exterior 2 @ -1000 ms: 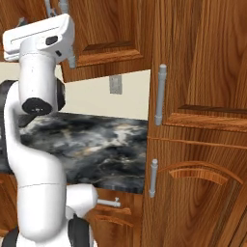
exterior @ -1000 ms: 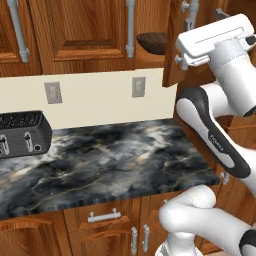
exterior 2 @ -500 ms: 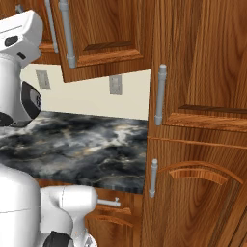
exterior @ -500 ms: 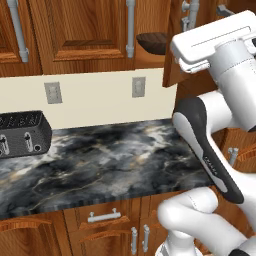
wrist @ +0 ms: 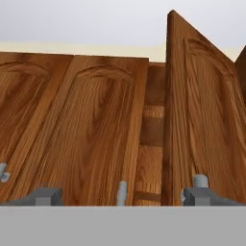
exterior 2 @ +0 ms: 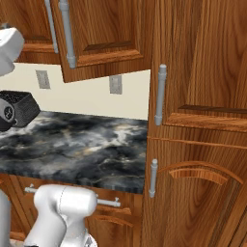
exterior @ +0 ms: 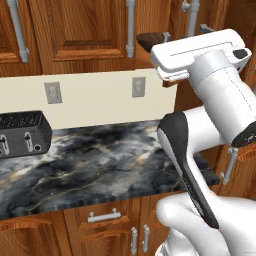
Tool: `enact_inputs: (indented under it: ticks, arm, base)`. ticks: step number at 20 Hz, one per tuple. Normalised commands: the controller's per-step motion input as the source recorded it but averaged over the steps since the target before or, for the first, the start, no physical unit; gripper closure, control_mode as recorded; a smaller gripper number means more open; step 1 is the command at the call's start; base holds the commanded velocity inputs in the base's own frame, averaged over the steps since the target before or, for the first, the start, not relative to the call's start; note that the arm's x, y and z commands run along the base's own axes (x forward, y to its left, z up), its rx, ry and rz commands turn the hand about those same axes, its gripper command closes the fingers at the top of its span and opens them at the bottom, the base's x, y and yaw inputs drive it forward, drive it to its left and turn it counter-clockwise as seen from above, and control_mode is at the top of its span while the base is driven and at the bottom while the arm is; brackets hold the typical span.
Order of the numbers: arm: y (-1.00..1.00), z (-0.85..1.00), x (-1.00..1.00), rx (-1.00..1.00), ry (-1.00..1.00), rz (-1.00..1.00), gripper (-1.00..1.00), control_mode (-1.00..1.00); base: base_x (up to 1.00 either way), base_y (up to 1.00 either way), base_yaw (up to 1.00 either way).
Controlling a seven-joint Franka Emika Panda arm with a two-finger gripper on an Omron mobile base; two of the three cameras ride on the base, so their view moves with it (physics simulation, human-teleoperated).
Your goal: Move the bowls from the cabinet to the plates on the dining table.
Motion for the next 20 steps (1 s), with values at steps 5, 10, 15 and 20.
enact_inputs:
  ticks: [5,10,15,20]
  arm:
    - [0.19,-0.34,0.00,0.11,0.30,-0.04,-1.00,-1.00]
    - [0.15,-0.28,0.00,0.09,0.28,-0.03,-1.00,-1.00]
    - [0.04,-0.26,0.00,0.06,0.29,-0.05,-1.00,-1.00]
    - [0.00,-0.36,0.01,0.00,0.31,-0.08,-1.00,-1.00]
  base:
    - [0.00,0.00,0.00]
    - [0.00,0.00,0.00]
    - [0.00,0.00,0.00]
    - [0.00,0.00,0.00]
